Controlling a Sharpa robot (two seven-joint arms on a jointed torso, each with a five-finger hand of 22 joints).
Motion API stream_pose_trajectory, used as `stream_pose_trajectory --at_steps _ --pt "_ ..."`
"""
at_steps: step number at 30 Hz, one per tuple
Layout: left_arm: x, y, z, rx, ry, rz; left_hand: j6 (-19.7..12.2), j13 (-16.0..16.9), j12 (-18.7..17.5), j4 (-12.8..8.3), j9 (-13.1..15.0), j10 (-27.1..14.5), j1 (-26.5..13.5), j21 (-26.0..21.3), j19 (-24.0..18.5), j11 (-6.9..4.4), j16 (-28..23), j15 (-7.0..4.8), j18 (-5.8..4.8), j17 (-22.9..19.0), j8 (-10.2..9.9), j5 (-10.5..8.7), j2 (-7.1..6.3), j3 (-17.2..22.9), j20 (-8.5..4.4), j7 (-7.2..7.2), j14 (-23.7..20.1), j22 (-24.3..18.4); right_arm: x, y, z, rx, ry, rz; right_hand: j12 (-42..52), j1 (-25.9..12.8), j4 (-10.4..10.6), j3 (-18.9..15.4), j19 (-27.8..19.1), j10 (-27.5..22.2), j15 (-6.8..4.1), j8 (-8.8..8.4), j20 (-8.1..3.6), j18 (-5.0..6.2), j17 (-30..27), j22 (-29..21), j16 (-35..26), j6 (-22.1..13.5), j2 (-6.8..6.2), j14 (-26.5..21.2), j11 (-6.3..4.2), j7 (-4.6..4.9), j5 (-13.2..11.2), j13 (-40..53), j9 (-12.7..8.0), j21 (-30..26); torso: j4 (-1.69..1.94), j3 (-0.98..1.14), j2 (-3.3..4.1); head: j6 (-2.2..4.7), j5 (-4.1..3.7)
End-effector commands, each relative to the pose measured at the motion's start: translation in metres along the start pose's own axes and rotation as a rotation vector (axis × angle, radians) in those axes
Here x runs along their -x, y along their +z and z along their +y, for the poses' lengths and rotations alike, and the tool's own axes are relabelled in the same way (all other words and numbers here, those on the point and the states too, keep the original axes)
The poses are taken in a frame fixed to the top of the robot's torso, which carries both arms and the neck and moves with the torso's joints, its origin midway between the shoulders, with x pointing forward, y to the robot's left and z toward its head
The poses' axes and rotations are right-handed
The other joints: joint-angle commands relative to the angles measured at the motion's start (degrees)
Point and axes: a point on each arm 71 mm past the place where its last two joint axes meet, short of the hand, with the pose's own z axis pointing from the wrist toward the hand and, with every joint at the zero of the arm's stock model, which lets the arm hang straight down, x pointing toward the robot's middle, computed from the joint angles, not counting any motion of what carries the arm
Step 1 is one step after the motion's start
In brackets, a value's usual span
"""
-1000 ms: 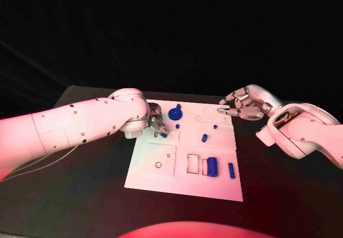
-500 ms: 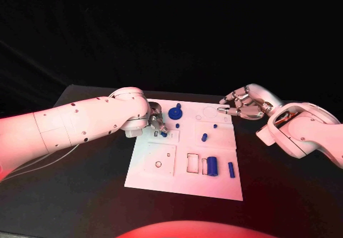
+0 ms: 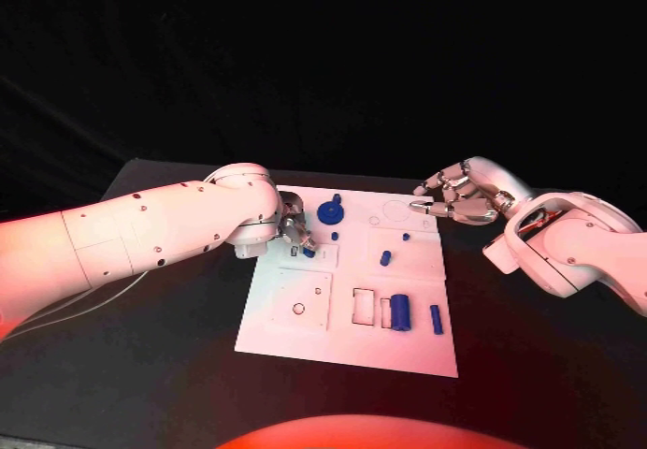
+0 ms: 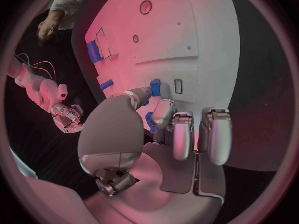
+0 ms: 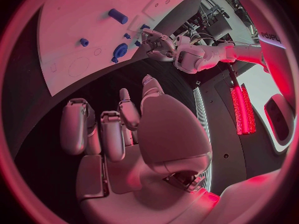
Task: Assemble the parts on the task board
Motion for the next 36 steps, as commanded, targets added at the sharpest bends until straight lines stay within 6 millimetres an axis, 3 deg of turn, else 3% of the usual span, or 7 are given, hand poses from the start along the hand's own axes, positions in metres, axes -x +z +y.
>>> stream_pose_trajectory --at_steps 1,15,21,30,36 --pt "-0.0023 0.0001 0.0007 0.010 0.013 0.018 2.1 0.1 0.1 -0.1 0.8 0.3 0.3 0.4 6.0 -0.35 0.1 -0.46 -0.86 15.1 0.5 0.24 0.63 -0.5 -0.56 -1.50 6.0 15.1 -0.0018 0.0002 0.0008 0.008 -0.008 0.016 -0.2 -0.1 -0.1 -0.3 -0.2 -0.1 -0.30 0.38 -0.35 0.94 7.0 3.0 -0.3 -0.5 0.26 4.1 -0.27 0.00 0.3 -0.1 0.1 -0.3 -0.03 -0.01 -0.01 0.00 0.12" --pt "-0.0011 -0.0002 0.0006 0.010 0.009 -0.001 2.6 1.0 1.0 0.0 1.5 0.8 0.2 0.4 6.0 -0.60 0.1 -0.67 -0.86 15.1 1.1 0.23 0.57 -1.3 -0.69 -1.78 6.0 15.1 -0.0021 0.0005 0.0010 0.009 -0.009 0.017 -0.2 -0.2 -0.1 -0.3 -0.2 -0.1 -0.30 0.40 -0.35 0.93 7.0 3.0 -0.3 -0.5 0.26 4.1 -0.28 0.00 0.3 -0.1 0.1 -0.3 -0.02 0.01 0.02 0.07 0.08" --pt "-0.0018 -0.0002 -0.0009 0.009 0.013 0.003 2.7 1.1 1.2 1.4 2.4 0.9 -1.4 0.4 6.0 -0.69 0.1 -0.76 -0.86 15.1 1.4 0.11 0.56 -4.3 -0.86 -1.89 6.0 15.1 -0.0022 0.0005 0.0013 0.010 -0.009 0.017 -0.2 -0.2 0.0 -0.4 -0.2 0.0 -0.30 0.43 -0.35 0.92 7.1 3.0 -0.3 -0.5 0.27 4.1 -0.28 -0.01 0.2 0.0 0.1 -0.3 -0.04 0.04 0.02 -0.03 0.05" --pt "-0.0017 0.0002 -0.0011 0.015 0.012 0.003 3.0 1.4 1.4 3.9 3.2 1.0 -3.1 0.4 6.0 -0.65 0.1 -0.80 -0.86 15.1 1.4 0.04 1.56 -10.0 -0.95 -1.84 6.0 15.1 -0.0021 0.0002 0.0013 0.010 -0.009 0.017 -0.2 -0.3 0.0 -0.4 -0.2 -0.1 -0.31 0.45 -0.35 0.93 7.0 3.0 -0.4 -0.5 0.27 4.1 -0.28 -0.01 0.2 -0.1 0.1 -0.3 -0.04 0.05 0.02 -0.13 -0.04" --pt "-0.0013 0.0006 -0.0004 0.020 0.010 0.001 3.0 1.4 1.4 4.1 3.2 1.0 -3.1 0.4 6.0 -0.66 0.1 -0.79 -0.86 15.1 1.4 0.05 1.71 -10.5 -0.96 -1.86 6.0 15.1 -0.0020 -0.0001 0.0013 0.009 -0.009 0.017 -0.3 -0.4 0.0 -0.5 -0.2 -0.1 -0.31 0.47 -0.35 0.95 6.9 2.9 -0.4 -0.5 0.25 4.1 -0.28 -0.01 0.1 -0.1 0.1 -0.4 -0.02 0.05 -0.01 -0.08 -0.08"
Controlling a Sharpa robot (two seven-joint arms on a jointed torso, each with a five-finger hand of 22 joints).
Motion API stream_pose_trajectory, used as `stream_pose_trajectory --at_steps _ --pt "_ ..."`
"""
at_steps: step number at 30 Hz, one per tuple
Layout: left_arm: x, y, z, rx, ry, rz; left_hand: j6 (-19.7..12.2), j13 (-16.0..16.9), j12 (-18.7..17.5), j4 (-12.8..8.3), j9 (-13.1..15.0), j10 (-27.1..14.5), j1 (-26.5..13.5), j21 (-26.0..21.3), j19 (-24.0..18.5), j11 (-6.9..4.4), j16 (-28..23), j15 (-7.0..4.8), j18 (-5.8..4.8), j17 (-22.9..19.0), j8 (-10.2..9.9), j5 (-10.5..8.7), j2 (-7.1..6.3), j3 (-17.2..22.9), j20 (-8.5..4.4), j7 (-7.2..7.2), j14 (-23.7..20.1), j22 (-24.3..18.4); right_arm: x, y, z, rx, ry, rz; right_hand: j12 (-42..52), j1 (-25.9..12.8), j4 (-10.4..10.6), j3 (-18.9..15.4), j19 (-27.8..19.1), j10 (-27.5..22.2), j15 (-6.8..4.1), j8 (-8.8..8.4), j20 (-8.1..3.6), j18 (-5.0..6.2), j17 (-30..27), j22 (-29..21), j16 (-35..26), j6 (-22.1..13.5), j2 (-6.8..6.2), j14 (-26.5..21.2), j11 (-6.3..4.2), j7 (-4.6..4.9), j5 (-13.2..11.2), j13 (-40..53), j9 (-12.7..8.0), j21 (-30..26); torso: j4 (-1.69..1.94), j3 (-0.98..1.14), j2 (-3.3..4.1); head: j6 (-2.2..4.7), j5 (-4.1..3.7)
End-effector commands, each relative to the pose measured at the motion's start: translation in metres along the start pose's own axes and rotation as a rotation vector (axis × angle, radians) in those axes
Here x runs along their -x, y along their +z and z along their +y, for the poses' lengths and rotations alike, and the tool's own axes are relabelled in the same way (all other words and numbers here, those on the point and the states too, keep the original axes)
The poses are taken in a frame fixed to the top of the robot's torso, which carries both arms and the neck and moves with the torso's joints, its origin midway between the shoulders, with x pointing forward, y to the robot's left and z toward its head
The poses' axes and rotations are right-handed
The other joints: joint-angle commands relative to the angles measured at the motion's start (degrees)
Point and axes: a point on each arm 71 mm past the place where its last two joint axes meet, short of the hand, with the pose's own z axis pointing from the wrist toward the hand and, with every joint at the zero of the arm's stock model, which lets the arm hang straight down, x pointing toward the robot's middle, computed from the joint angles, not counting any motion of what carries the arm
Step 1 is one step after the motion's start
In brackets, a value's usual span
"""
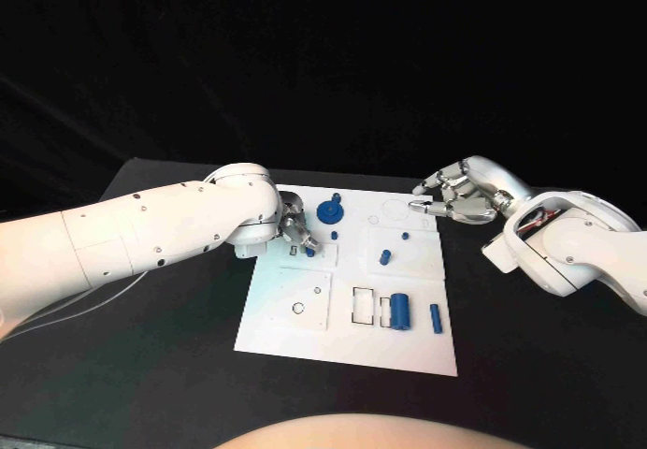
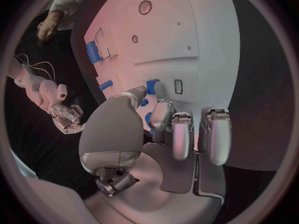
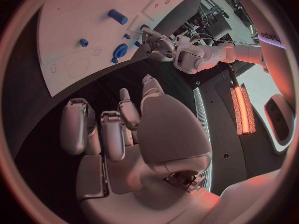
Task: Assemble the parts on the task board
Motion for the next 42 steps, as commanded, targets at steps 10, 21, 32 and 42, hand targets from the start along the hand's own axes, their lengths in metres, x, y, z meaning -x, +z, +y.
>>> stream_pose_trajectory --at_steps 10,21,32,42 --pt "0.001 0.000 0.002 0.022 -0.003 -0.007 -0.1 -0.1 0.0 1.0 0.3 0.0 -0.7 0.4 5.8 0.33 0.1 -0.38 -0.86 15.1 -0.4 0.07 0.66 -2.5 -0.38 0.59 6.0 15.1 -0.001 -0.001 0.001 0.008 -0.008 0.013 -0.3 -0.6 0.0 -0.7 -0.2 -0.1 -0.31 0.31 -0.36 0.96 6.8 2.9 -0.2 -0.6 0.27 4.1 -0.28 -0.02 -0.3 -0.1 0.1 -0.5 0.01 0.00 -0.02 0.11 0.05" --pt "0.002 0.000 0.002 0.017 -0.035 -0.027 0.0 0.3 0.4 1.6 0.8 0.0 -5.9 0.4 5.8 0.42 0.1 -0.33 -0.86 15.1 -0.7 -0.01 1.87 -11.9 -0.42 0.67 6.0 15.1 -0.001 -0.001 0.001 0.009 -0.009 0.011 -0.2 -0.7 0.0 -0.8 -0.3 -0.1 -0.31 0.34 -0.36 0.98 6.7 2.8 -0.3 -0.6 0.28 4.0 -0.28 -0.02 -0.4 -0.1 0.1 -0.6 0.00 0.00 0.00 0.12 -0.03" --pt "0.009 -0.006 0.008 0.010 -0.063 -0.053 -0.5 -0.4 -0.4 1.4 1.1 -0.6 -4.2 0.4 5.8 0.50 0.1 -0.28 -0.86 15.1 -1.0 0.11 2.60 -14.9 -0.44 0.79 6.0 15.1 -0.001 -0.001 0.000 0.009 -0.009 0.008 -0.3 -0.8 0.1 -0.8 -0.3 -0.1 -0.31 0.35 -0.36 0.99 6.6 2.8 -0.3 -0.6 0.29 4.0 -0.28 -0.02 -0.5 -0.2 0.1 -0.6 0.03 0.08 -0.10 0.41 0.02" --pt "0.045 -0.017 0.018 0.002 -0.105 -0.087 -4.0 -4.0 -4.3 1.5 -3.0 -3.3 1.7 -0.7 4.7 2.42 0.1 1.26 -0.39 15.1 -6.6 0.36 4.17 -18.0 0.69 3.12 6.0 13.2 0.000 -0.001 -0.001 0.006 -0.011 0.005 -0.2 -0.9 0.1 -0.9 -0.3 -0.1 -0.31 0.38 -0.36 0.97 6.7 2.9 -0.3 -0.6 0.33 4.0 -0.28 -0.02 -0.5 -0.1 0.1 -0.6 0.04 0.07 -0.03 1.08 0.02"
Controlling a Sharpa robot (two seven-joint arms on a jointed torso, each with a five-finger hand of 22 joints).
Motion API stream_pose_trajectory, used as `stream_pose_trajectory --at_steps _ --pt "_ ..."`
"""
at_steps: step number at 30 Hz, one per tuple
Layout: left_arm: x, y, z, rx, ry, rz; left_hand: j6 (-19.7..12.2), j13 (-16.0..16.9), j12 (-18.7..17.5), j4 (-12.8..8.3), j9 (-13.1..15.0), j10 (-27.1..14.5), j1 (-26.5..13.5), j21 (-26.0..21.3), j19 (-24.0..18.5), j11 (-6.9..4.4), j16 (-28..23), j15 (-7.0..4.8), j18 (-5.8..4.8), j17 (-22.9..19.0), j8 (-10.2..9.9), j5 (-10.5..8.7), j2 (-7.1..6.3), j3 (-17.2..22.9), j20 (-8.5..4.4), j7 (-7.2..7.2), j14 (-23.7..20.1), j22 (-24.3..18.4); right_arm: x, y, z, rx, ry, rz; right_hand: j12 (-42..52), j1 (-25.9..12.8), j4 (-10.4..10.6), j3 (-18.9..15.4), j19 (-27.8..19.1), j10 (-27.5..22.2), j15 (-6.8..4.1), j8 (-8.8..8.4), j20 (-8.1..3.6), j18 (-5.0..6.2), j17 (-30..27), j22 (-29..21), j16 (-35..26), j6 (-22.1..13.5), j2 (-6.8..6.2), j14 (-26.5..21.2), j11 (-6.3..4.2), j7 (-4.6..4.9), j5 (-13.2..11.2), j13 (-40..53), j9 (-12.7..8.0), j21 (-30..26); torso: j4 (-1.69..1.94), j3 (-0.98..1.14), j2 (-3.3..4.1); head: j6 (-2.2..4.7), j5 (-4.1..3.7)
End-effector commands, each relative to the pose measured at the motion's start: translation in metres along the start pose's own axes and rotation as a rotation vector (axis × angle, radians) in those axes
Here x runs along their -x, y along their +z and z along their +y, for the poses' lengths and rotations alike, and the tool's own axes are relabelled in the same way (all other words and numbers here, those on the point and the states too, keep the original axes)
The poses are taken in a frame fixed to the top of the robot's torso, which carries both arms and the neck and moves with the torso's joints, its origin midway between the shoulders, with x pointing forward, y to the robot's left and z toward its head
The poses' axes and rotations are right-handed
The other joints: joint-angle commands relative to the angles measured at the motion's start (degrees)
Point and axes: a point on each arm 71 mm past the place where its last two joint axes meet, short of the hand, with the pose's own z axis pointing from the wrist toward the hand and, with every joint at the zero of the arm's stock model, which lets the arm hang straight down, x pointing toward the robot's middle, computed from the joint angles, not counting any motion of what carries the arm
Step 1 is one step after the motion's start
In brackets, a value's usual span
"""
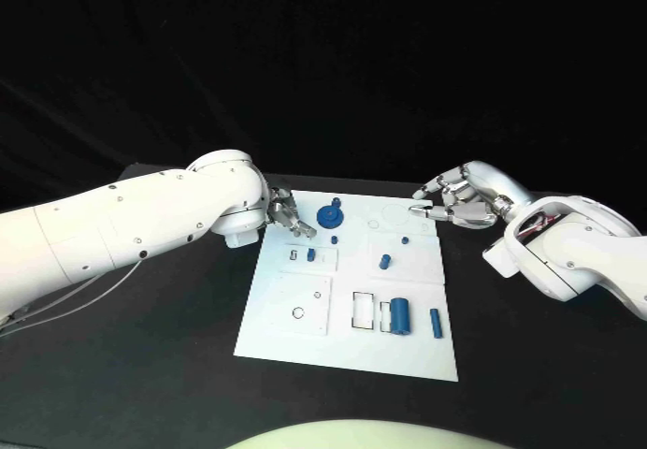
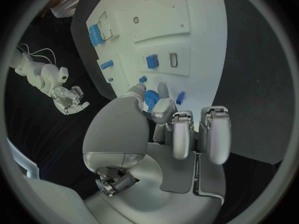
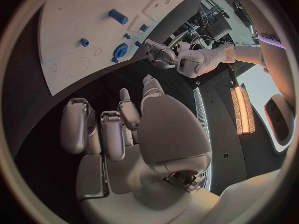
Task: Assemble the parts on the task board
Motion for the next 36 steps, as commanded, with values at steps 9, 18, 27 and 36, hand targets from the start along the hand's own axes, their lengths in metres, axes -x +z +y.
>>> stream_pose_trajectory --at_steps 9,18,27,36 --pt "0.034 0.009 0.009 0.046 -0.010 -0.025 -0.1 -0.4 -0.2 0.2 -2.4 -0.4 0.7 -0.2 4.8 0.47 0.1 0.83 -0.40 15.1 -2.3 0.35 0.00 -1.6 0.70 0.70 5.9 13.2 -0.001 0.000 0.001 0.009 -0.010 0.009 -0.2 -0.7 0.0 -0.5 -0.1 -0.1 -0.31 0.39 -0.15 0.98 6.7 2.9 -0.3 -0.4 0.10 4.0 -0.28 0.19 -0.3 0.0 0.1 -0.2 0.01 -0.08 0.14 0.47 0.18" --pt "0.040 0.019 0.011 0.080 0.009 -0.026 0.3 -0.3 -0.1 0.2 -2.7 -0.4 0.5 -0.2 4.8 0.49 0.1 0.87 -0.41 15.1 -2.5 0.35 0.06 -2.0 0.77 0.69 5.9 13.3 -0.002 0.001 0.001 0.010 -0.010 0.010 -0.2 -0.7 0.0 -0.5 -0.1 -0.1 -0.31 0.39 -0.15 0.98 6.7 2.9 -0.3 -0.4 0.10 4.0 -0.28 0.19 -0.3 0.0 0.1 -0.2 0.01 -0.09 0.13 0.34 0.49" --pt "0.037 0.030 0.010 0.103 0.027 -0.017 0.5 -0.3 0.0 0.2 -3.1 -0.4 0.2 -0.2 4.9 0.51 0.1 0.89 -0.42 15.1 -2.7 0.34 0.09 -2.5 0.82 0.71 5.9 13.3 -0.003 0.002 0.002 0.013 -0.010 0.012 -0.2 -0.7 0.0 -0.6 -0.1 -0.1 -0.31 0.41 -0.15 0.98 6.6 2.9 -0.4 -0.4 0.13 4.0 -0.28 0.19 -0.3 0.0 0.1 -0.2 -0.07 -0.08 0.13 0.32 0.73" --pt "0.035 0.036 0.012 0.116 0.036 -0.012 0.6 -0.3 0.0 0.2 -3.4 -0.4 0.0 -0.2 4.9 0.53 0.1 0.91 -0.43 15.1 -2.9 0.33 0.17 -3.0 0.86 0.73 5.9 13.4 -0.003 0.002 0.002 0.015 -0.009 0.013 -0.2 -0.7 0.0 -0.6 -0.1 -0.1 -0.32 0.42 -0.15 0.98 6.6 2.9 -0.4 -0.4 0.16 4.0 -0.29 0.18 -0.3 0.0 0.1 -0.2 -0.04 -0.02 0.08 0.18 0.66"
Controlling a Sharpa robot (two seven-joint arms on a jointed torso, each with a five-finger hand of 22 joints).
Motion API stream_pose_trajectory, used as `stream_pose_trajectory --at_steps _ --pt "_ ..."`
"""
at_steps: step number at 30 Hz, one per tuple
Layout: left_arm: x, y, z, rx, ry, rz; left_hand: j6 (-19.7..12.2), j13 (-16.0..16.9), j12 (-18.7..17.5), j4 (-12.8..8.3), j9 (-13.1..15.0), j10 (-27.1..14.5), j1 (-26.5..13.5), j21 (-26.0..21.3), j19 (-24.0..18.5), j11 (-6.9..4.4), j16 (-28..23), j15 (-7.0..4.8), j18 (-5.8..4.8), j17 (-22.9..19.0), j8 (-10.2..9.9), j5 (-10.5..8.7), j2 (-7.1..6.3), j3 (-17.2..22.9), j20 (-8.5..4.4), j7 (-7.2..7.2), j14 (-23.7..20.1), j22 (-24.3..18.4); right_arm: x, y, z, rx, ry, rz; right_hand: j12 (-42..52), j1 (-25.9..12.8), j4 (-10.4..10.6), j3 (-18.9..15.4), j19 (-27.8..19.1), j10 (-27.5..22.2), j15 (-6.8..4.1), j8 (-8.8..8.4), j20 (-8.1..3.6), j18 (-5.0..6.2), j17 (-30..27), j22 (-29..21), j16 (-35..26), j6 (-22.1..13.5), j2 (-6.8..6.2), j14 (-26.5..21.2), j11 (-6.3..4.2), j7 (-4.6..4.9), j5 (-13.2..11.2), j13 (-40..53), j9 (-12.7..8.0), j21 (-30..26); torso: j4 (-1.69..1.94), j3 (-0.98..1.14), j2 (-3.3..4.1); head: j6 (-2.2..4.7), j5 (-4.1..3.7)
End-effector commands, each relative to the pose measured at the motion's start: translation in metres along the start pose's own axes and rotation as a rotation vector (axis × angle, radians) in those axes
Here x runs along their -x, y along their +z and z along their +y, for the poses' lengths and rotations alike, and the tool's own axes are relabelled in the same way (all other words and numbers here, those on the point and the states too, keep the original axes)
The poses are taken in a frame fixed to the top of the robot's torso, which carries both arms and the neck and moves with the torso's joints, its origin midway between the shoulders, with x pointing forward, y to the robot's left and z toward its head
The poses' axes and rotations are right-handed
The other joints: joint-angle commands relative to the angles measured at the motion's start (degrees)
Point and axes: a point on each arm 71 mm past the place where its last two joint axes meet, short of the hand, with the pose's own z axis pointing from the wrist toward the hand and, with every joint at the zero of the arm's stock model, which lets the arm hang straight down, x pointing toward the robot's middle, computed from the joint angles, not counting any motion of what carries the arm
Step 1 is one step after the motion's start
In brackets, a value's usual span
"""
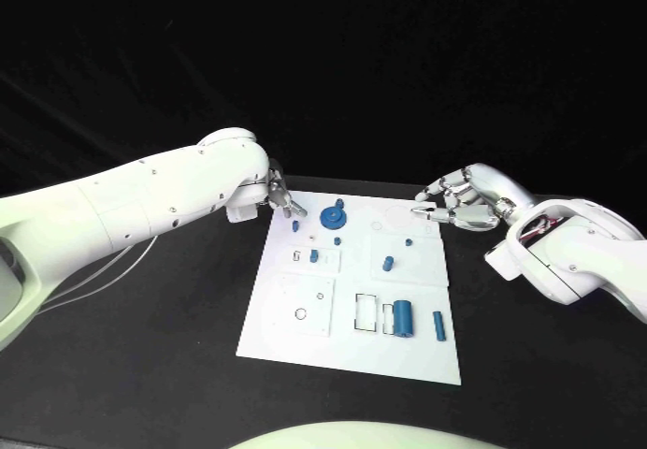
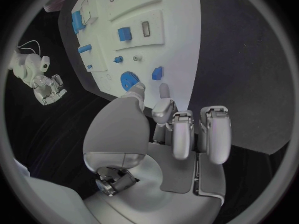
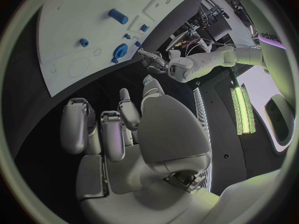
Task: Assemble the parts on the task board
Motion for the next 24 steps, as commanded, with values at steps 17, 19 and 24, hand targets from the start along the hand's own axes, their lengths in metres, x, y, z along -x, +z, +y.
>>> stream_pose_trajectory --at_steps 17,19,24 --pt "-0.011 0.008 -0.003 -0.005 0.044 0.044 0.6 0.0 0.0 -0.1 -0.3 -0.2 -0.3 -0.2 4.9 0.25 0.1 0.52 -0.43 15.1 -0.3 0.37 0.40 -0.5 0.47 -0.02 5.9 13.4 -0.002 0.001 0.001 0.013 -0.008 0.013 -0.2 -0.5 0.0 -0.3 -0.1 -0.1 -0.32 0.19 -0.15 0.98 6.6 2.8 -0.4 -0.4 -0.07 4.0 -0.29 0.18 -0.3 0.0 0.1 -0.2 0.04 0.00 -0.04 -0.13 -0.08" --pt "-0.012 0.008 -0.003 -0.006 0.044 0.046 0.6 0.0 0.0 -0.1 -0.3 -0.2 -0.2 -0.2 4.9 0.25 0.1 0.52 -0.44 15.1 -0.3 0.37 0.46 -0.6 0.47 -0.02 5.9 13.4 -0.002 0.001 0.002 0.013 -0.008 0.013 -0.2 -0.5 0.0 -0.3 -0.1 -0.1 -0.32 0.19 -0.15 0.98 6.6 2.8 -0.4 -0.4 -0.07 4.0 -0.29 0.18 -0.3 0.0 0.1 -0.2 0.06 0.00 -0.07 -0.23 -0.17" --pt "-0.013 0.009 -0.003 -0.006 0.045 0.051 0.6 0.0 0.1 -0.1 -0.4 -0.1 -0.1 -0.1 4.9 0.25 0.1 0.52 -0.45 15.1 -0.4 0.39 0.63 -0.6 0.48 -0.03 5.9 13.4 -0.002 0.001 0.002 0.013 -0.008 0.014 -0.2 -0.5 0.0 -0.3 -0.1 -0.1 -0.32 0.19 -0.15 0.98 6.6 2.8 -0.4 -0.4 -0.07 4.0 -0.29 0.18 -0.3 0.0 0.1 -0.2 0.05 0.02 -0.06 -0.21 -0.21"
